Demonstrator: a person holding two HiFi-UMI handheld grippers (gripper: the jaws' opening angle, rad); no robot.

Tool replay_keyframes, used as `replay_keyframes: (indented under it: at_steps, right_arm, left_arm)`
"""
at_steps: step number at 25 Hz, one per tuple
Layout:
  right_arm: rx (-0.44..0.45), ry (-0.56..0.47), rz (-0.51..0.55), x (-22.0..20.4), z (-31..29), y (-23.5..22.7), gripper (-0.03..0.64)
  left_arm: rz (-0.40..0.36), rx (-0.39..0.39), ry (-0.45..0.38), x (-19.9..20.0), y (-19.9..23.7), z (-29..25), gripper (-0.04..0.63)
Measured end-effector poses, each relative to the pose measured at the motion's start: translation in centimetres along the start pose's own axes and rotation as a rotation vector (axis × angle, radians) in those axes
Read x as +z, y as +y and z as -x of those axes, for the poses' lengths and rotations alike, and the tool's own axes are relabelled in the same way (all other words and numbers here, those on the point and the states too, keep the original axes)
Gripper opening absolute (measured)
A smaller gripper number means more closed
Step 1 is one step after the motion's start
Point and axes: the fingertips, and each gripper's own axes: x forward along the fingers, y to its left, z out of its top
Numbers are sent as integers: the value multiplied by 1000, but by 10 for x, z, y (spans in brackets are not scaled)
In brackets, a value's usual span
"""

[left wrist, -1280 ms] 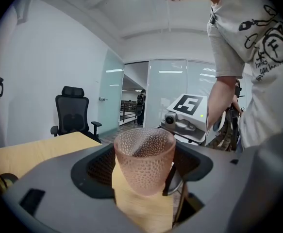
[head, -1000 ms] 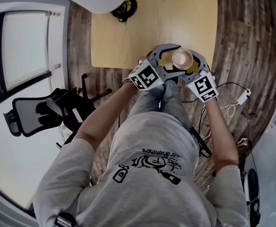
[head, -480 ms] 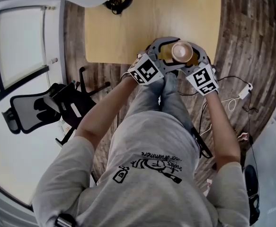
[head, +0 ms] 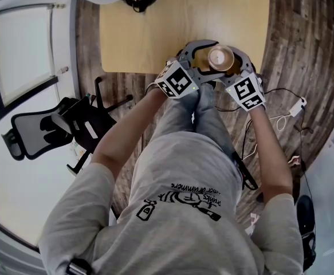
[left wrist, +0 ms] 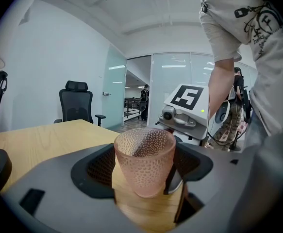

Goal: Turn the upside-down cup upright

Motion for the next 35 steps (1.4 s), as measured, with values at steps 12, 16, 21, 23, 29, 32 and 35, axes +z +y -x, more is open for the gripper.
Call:
replay_keyframes:
  at_steps: [12,16,21,23,29,32,35]
  right_arm:
    - [-37,33,53,-8,-4,-2,321]
    - [-47,46,69,-9,-5,-2,321]
    - [-52,50,67,-12,-5,1,321]
    - [-47,51,65,-11,-5,3,321]
    - [-44,47,48,-8,-5,4,322]
    - [-50,47,49,-6,-4,3,323]
    - [-53,49,38,-7,0,2,324]
  left_arm:
    - [-67,17,18,-6,-3,-2,373]
    - [-56,23,14,-8,-4,0,373]
    - [-49,24,17,-11,-6,1,374]
    - [-50,19,22,-10,-7,2,374]
    - [-34,15,22,-11,-5,5,376]
    - [-24,21,21,-12,-4,9,377]
    - [-11,29,9,-11,-3,14,379]
